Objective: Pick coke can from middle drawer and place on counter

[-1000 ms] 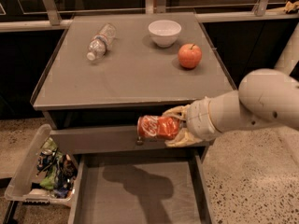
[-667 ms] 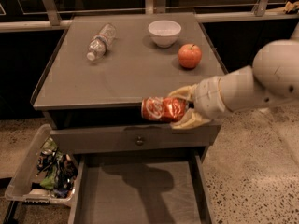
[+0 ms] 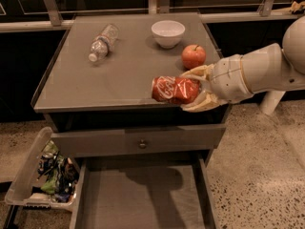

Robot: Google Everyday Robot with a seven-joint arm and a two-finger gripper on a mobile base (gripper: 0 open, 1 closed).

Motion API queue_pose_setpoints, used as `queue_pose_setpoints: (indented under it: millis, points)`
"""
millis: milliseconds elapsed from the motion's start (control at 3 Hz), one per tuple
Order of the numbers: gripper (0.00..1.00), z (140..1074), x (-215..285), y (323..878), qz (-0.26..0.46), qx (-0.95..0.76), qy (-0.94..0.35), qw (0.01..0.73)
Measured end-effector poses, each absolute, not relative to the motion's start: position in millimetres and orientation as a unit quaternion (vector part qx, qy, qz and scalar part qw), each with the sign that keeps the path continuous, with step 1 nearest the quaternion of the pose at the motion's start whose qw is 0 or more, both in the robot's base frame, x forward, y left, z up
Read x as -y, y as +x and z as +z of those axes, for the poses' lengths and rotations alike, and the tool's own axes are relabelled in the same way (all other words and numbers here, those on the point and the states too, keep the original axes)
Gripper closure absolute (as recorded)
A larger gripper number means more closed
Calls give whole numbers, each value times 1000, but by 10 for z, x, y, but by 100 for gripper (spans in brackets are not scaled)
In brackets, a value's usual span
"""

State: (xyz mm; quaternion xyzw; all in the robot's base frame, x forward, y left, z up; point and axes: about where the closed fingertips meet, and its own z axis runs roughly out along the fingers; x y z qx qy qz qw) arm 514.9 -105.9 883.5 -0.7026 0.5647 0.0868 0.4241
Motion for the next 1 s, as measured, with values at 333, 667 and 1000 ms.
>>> queue_pose_setpoints:
  millis: [333,667,1000]
  points:
    - [100,8847,1006,5282,88,-565,-699,429]
    - [100,8887,899,5633,88,-556,-696,446]
    - [100,8881,729,6066,109,-547,-687,465]
